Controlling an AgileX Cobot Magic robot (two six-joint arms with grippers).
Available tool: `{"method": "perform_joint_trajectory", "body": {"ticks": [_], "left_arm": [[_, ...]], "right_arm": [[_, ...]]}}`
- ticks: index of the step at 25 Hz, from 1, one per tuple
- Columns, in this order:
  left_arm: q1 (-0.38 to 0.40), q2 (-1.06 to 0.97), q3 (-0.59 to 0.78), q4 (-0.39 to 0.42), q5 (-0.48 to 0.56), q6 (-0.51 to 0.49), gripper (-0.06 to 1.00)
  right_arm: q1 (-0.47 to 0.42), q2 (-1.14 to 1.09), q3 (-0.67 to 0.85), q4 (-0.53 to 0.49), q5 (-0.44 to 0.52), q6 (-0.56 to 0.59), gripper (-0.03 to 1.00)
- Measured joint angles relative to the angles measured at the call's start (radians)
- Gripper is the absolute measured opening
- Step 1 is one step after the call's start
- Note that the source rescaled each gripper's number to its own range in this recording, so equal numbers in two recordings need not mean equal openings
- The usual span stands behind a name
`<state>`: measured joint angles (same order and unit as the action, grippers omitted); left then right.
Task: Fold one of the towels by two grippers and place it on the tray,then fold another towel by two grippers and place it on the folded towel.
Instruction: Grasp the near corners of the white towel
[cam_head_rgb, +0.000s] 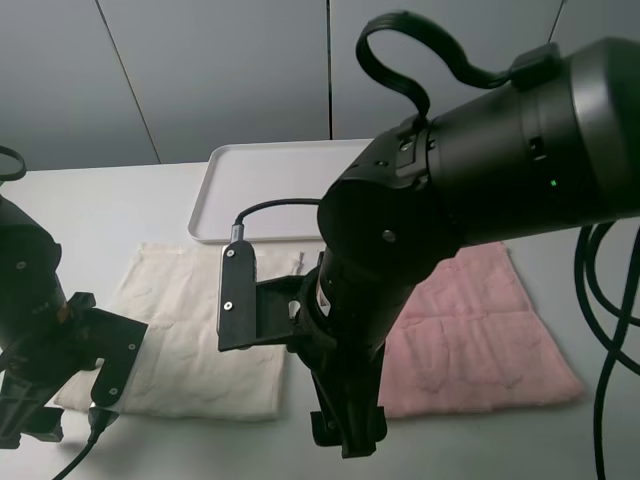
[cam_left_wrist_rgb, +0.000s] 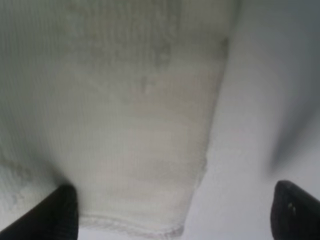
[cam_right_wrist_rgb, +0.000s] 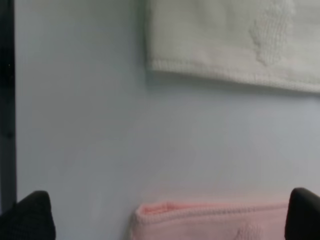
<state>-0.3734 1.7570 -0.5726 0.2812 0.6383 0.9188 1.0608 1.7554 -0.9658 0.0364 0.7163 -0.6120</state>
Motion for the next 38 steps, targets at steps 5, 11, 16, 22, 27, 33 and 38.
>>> {"method": "perform_joint_trajectory", "body": {"ticks": [5,11,16,22,27,33,38], "left_arm": [[-0.004,0.006,0.0,0.006,0.0,0.0,1.0],[-0.004,0.007,0.0,0.017,0.0,0.0,1.0],[-0.004,0.007,0.0,0.019,0.0,0.0,1.0],[-0.004,0.007,0.0,0.019,0.0,-0.004,1.0],[-0.004,0.007,0.0,0.019,0.0,-0.004,1.0],[-0.004,0.007,0.0,0.019,0.0,-0.01,1.0],[-0.004,0.007,0.0,0.019,0.0,-0.018,1.0]], "right_arm": [[0.004,0.002,-0.002,0.017,-0.01,-0.003,1.0],[0.006,0.021,-0.004,0.095,-0.017,-0.061,1.0],[0.028,0.076,-0.04,0.105,-0.019,-0.065,1.0],[0.064,0.155,-0.122,0.094,-0.008,-0.037,1.0],[0.076,0.222,-0.164,0.076,0.003,-0.02,1.0],[0.137,0.251,-0.173,0.003,-0.007,0.022,1.0],[0.144,0.289,-0.204,-0.042,0.001,0.095,1.0]]}}
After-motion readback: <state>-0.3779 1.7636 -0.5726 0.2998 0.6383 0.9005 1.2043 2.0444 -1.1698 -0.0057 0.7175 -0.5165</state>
